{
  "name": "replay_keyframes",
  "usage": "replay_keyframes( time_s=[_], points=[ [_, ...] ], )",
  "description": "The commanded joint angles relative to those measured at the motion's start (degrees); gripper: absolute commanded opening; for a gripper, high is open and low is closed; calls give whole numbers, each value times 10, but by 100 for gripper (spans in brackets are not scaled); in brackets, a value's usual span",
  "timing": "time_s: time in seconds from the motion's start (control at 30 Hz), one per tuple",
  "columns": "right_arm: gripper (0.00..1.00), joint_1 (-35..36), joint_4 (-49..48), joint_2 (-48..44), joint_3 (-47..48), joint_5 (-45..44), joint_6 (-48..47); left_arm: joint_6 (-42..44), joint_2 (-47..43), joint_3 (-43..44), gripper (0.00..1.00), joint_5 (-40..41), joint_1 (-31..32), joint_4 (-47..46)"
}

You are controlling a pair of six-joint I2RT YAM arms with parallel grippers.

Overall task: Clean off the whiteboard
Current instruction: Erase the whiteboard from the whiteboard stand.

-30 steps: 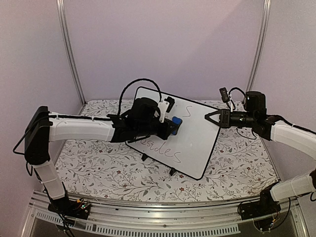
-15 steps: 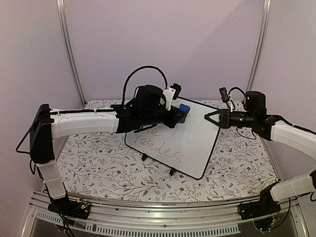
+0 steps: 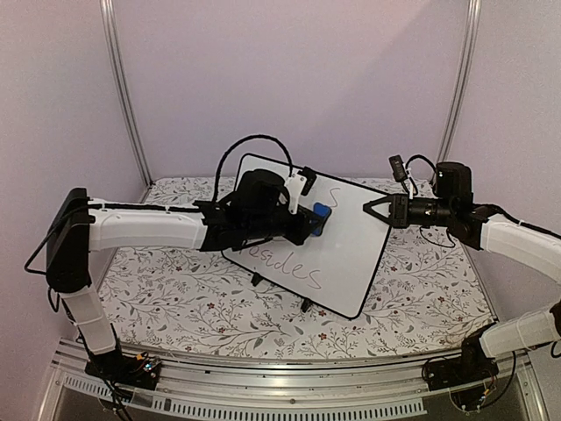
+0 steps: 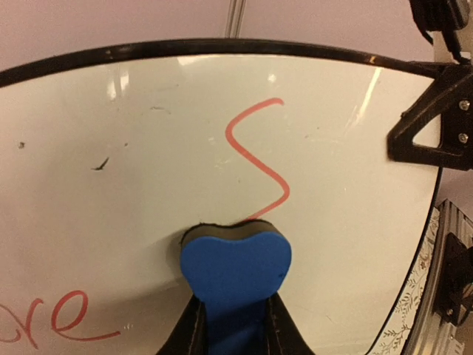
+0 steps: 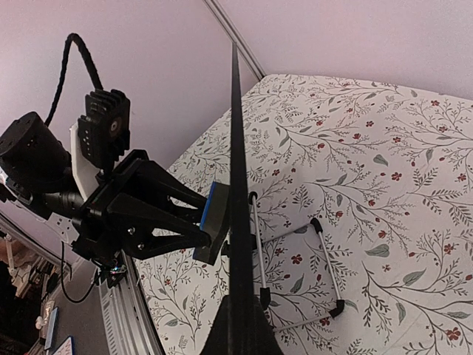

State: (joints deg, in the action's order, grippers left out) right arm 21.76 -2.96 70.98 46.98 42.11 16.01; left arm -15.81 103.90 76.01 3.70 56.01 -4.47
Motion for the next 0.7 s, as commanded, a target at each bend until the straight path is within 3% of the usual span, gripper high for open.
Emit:
replay_keyframes(
  time_s=[0.0, 0.23, 0.67],
  points=[
    [0, 26, 48, 2, -3, 44, -56, -20, -4, -41, 0, 5, 5, 17],
    [0, 26, 47, 1, -4, 45, -56, -19, -5, -36, 0, 10, 7, 16],
    [0, 27, 48, 0, -3, 46, -54, 7, 39, 70, 0, 28, -4, 25]
  ],
)
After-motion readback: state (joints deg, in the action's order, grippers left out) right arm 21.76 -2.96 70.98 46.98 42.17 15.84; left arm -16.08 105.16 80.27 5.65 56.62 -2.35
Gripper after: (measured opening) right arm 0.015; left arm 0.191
